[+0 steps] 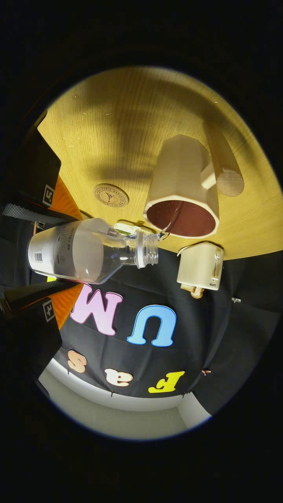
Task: Take the bottle from table, then pour the juice into the cup, finally place the bottle on the coaster
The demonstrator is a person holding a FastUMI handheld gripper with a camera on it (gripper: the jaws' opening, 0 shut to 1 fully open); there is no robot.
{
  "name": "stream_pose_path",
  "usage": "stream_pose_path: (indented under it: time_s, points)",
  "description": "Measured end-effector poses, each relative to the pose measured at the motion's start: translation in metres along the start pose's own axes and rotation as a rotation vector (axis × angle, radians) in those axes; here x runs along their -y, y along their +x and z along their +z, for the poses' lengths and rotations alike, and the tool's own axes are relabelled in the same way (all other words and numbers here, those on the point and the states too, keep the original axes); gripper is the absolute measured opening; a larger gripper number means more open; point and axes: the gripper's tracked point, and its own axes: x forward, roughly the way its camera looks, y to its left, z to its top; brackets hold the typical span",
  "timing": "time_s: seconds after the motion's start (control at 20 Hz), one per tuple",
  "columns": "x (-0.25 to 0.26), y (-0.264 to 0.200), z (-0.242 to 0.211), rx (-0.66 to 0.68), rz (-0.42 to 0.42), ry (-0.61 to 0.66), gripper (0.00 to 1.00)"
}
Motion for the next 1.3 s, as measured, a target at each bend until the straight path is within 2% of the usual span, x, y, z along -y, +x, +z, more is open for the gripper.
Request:
stream_pose_path:
  time_s: [1.3]
  points:
    - [0.0079,0.0059,0.0032,0.033,-0.045,-0.103,0.70]
